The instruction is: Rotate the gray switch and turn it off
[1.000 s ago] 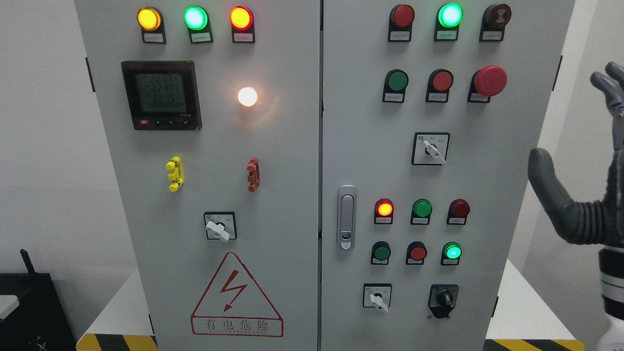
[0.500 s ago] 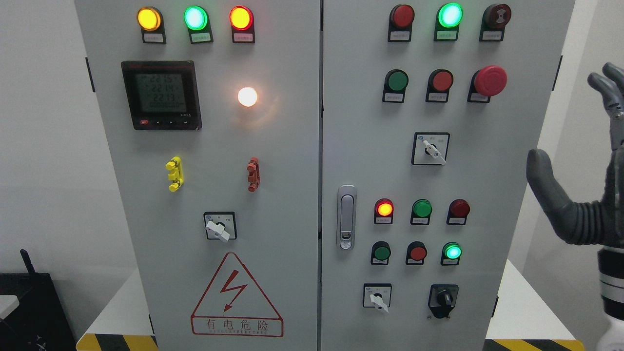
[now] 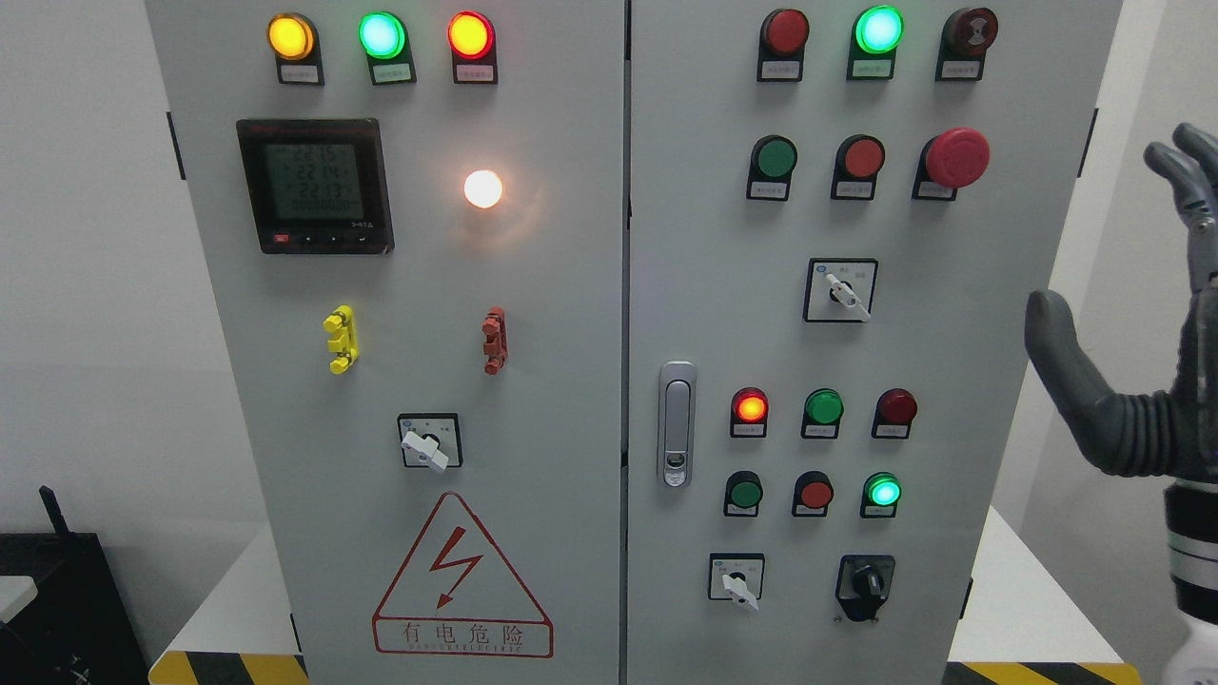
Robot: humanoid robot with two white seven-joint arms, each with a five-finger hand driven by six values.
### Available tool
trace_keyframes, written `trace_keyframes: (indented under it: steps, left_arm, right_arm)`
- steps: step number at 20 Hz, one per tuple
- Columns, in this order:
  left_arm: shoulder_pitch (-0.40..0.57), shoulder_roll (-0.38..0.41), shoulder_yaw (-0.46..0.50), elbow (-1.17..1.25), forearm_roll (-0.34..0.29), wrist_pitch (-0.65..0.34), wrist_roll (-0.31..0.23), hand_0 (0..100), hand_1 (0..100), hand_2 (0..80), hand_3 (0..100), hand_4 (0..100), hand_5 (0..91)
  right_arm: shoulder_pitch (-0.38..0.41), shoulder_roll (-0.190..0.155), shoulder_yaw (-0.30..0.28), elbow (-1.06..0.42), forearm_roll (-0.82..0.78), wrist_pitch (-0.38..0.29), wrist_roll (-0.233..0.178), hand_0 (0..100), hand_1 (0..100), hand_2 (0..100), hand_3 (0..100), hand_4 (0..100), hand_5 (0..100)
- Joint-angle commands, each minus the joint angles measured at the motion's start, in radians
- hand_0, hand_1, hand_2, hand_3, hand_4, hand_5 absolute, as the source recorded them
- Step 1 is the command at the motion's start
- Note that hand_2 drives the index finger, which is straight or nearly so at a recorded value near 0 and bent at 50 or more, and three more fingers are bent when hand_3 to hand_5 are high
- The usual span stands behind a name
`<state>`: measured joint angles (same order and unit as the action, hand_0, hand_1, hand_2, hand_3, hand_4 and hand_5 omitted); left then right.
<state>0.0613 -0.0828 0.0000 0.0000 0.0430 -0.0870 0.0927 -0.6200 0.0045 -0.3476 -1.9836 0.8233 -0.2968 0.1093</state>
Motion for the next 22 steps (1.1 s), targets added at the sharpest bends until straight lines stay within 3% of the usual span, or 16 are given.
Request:
trace_keyframes:
  steps: [1,2,6,10,12,14,22]
  left_arm:
    - [0.000,0.000,-0.002,0.014,0.000,0.000,-0.001,12,39,0.0,0,0,0.0]
    - [0.000,0.000,-0.002,0.014,0.000,0.000,0.001,12,39,0.0,0,0,0.0]
    - [0.000,0.000,-0.002,0.014,0.000,0.000,0.001,12,39,0.0,0,0,0.0]
    - [0.000,0.000,-0.002,0.014,0.000,0.000,-0.001,12,39,0.0,0,0,0.0]
    - [0.000,0.000,-0.002,0.014,0.000,0.000,0.001,12,39,0.0,0,0,0.0]
    - [0.000,0.000,-0.002,0.014,0.000,0.000,-0.001,12,39,0.0,0,0,0.0]
    - [0.000,0.000,-0.002,0.014,0.000,0.000,0.001,12,39,0.0,0,0,0.0]
  right_arm:
    - [-0.006,0.041,0.027,0.019,0.000,0.001,-0.007,38,23,9,40,31,32]
    - [-0.006,0.046,0.036,0.022,0.000,0.001,-0.007,37,24,10,41,35,42]
    - [-0.006,0.057,0.055,0.037,-0.001,0.002,-0.016,34,26,11,47,52,69]
    - [-0.006,0.063,0.097,0.045,-0.001,0.080,-0.051,32,28,17,59,76,100]
    - [-0.006,0.063,0.116,0.046,-0.001,0.137,-0.068,28,30,25,70,82,100]
    - [-0.004,0.065,0.128,0.048,0.000,0.149,-0.069,24,31,32,78,87,100]
    - [0.000,0.095,0.182,0.046,0.002,0.232,-0.076,5,29,43,82,90,100]
